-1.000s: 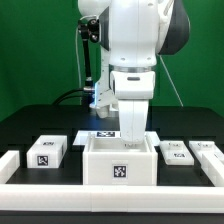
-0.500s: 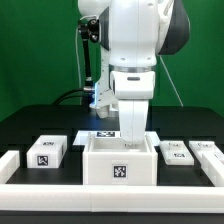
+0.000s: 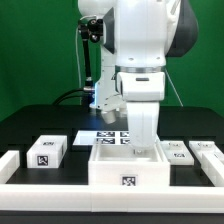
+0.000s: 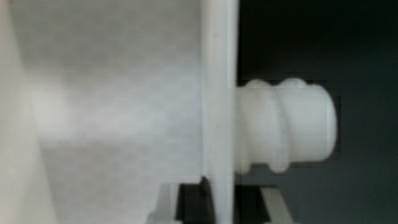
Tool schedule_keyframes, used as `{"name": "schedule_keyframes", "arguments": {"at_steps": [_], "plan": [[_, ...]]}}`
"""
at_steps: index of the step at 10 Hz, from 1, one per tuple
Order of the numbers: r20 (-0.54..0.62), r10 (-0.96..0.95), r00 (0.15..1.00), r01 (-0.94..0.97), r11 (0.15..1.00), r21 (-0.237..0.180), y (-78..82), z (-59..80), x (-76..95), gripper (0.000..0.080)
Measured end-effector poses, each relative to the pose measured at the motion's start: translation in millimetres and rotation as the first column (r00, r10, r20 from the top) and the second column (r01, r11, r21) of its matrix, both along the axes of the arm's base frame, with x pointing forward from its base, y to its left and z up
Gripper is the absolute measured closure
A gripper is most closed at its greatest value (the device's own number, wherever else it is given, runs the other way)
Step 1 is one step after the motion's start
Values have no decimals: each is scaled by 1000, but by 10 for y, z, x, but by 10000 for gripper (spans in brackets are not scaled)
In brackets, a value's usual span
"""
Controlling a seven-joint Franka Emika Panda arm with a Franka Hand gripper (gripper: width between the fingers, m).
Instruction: Assemble cabinet
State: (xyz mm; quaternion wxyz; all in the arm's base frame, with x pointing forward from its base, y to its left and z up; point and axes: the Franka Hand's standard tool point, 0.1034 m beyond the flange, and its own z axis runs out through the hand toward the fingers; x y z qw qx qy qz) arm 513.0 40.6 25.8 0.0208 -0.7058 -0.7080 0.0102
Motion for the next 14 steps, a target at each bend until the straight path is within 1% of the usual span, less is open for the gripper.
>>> {"name": "schedule_keyframes", "arguments": {"at_steps": [2,3,5,6,7,8,13,14], "plan": [[11,-44,999,43,999,12,199,25,84,765],[15,-34,999,34,999,19,312,35,107,766],[4,-22,1000,21,999,33,524,16,108,766],[3,-28,1000,28,999,40,665,4,101,766],[9,-13,1000,13,999,47,768,3,94,766],[8,0,1000,0,999,53,838,-1,79,766],[7,9,1000,-9,998,55,838,-14,105,766],[7,7,1000,-7,998,55,837,-17,104,691]]}}
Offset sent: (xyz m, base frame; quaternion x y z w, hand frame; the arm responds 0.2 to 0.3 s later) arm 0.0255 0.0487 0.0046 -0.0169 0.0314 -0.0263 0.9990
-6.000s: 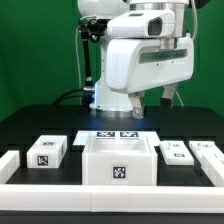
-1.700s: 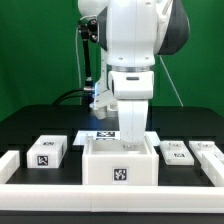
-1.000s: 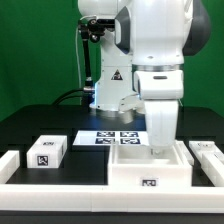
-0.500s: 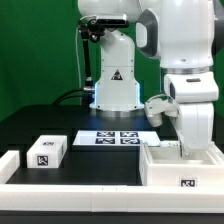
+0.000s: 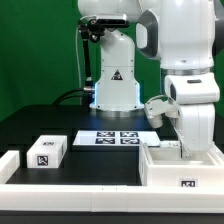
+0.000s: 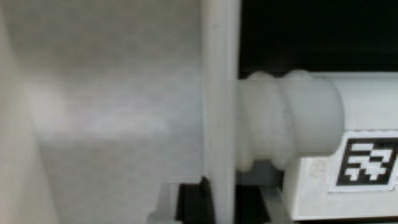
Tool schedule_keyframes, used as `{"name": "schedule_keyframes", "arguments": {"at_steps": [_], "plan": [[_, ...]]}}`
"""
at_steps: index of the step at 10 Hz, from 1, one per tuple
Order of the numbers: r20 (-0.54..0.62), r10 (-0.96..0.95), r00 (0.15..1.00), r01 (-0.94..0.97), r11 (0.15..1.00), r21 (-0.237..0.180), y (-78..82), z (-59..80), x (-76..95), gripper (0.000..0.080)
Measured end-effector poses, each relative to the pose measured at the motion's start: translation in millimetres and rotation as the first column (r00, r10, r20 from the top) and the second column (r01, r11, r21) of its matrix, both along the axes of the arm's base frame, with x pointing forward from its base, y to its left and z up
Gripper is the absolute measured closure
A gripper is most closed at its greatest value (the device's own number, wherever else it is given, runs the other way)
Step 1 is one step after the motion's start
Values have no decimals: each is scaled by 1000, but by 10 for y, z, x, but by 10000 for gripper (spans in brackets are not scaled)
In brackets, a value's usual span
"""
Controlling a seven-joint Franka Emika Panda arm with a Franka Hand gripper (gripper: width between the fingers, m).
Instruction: Assemble cabinet
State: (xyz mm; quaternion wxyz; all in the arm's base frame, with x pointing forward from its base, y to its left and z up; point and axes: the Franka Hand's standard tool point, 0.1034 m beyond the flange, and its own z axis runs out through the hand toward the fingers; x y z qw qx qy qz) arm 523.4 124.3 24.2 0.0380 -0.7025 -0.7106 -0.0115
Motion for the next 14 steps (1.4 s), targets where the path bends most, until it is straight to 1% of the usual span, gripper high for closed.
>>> {"name": "schedule_keyframes", "arguments": {"at_steps": [1,2,3,4,5,6,7,11,12,13,14], "plan": [[-1,-1,1000,1,1000,0,-4,-3,-1,691],[-1,-2,1000,2,1000,-1,-9,-4,0,557],[-1,-2,1000,2,1000,-1,-12,-5,0,374],[-1,-3,1000,3,1000,-1,-14,-6,0,243],[-1,-3,1000,3,1000,-1,-17,-6,0,243],[-1,-4,1000,4,1000,-1,-19,-7,0,167],[-1,-4,1000,4,1000,-1,-22,-7,1,155],[-2,-6,1000,6,1000,-1,-30,-9,1,150],[0,-10,1000,10,1000,-2,-36,9,6,150],[9,-17,1000,17,1000,-9,-60,141,10,150],[14,-30,999,31,999,-22,-81,319,-29,150]]}}
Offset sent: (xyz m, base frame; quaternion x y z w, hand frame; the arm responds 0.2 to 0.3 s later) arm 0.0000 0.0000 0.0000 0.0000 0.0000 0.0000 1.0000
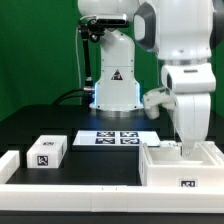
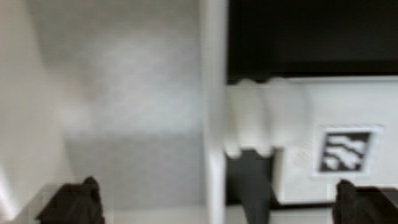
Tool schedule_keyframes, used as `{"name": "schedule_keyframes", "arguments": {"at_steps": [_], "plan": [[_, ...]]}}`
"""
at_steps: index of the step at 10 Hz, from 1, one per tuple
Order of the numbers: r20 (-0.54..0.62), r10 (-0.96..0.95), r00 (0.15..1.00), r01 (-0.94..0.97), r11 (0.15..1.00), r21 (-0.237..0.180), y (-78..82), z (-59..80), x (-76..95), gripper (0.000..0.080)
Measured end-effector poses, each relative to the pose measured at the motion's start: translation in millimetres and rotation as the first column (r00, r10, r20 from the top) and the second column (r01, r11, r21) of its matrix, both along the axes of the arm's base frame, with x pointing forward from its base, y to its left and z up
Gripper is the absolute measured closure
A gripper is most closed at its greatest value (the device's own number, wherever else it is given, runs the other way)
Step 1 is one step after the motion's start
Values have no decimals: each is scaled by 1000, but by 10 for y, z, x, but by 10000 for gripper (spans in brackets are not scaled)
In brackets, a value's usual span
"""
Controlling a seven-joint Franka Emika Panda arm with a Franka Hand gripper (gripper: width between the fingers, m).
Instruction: Assemble cabinet
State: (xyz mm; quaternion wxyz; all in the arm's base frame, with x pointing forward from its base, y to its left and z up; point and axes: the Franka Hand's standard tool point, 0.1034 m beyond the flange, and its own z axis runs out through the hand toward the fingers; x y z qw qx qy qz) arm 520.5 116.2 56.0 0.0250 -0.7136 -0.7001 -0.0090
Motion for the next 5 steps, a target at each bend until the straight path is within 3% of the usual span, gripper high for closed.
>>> {"name": "schedule_keyframes", "arguments": {"at_steps": [2,3,5], "plan": [[19,-4,1000,4,1000,-14,35,278,-115,150],[25,-1,1000,2,1000,-15,139,369,-197,150],[14,12,1000,-12,1000,-4,411,358,-373,150]]}}
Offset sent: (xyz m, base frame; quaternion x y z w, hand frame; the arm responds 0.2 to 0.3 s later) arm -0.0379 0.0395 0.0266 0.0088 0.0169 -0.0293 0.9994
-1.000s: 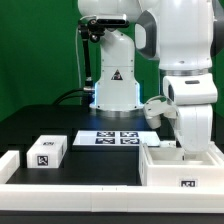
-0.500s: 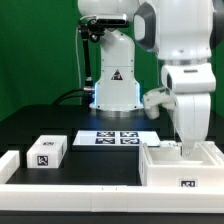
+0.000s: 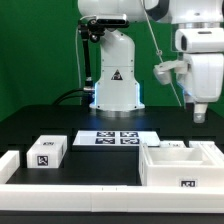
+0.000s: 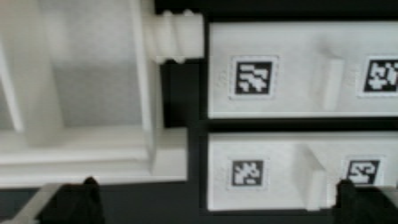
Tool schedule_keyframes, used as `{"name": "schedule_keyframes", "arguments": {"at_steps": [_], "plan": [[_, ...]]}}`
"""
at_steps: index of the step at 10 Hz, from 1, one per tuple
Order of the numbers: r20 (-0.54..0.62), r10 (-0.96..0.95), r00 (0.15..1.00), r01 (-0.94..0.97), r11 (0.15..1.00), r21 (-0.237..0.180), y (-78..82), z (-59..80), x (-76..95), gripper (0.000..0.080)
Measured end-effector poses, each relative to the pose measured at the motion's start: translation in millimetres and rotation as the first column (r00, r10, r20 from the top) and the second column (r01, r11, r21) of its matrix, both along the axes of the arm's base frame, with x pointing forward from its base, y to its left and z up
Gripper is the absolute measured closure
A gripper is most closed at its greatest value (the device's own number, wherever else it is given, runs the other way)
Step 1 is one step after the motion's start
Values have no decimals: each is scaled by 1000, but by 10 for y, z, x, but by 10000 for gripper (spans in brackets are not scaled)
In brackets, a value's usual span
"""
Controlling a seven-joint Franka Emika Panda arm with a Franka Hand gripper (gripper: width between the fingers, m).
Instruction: Assemble cabinet
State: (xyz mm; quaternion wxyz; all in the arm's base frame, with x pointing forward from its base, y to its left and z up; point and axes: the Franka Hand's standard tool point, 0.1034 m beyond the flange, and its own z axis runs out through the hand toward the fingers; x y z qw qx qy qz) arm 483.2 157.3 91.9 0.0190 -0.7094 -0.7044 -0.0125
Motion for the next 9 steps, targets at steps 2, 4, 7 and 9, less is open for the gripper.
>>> {"name": "schedule_keyframes", "arguments": {"at_steps": [2,4,7,9], "plan": [[-3,-16,1000,16,1000,27,220,-179,-200,150],[-9,-24,1000,25,999,33,214,-250,-207,150],[-13,-26,1000,26,999,34,210,-278,-220,150],[-15,-32,999,33,998,56,240,-485,-357,150]]}}
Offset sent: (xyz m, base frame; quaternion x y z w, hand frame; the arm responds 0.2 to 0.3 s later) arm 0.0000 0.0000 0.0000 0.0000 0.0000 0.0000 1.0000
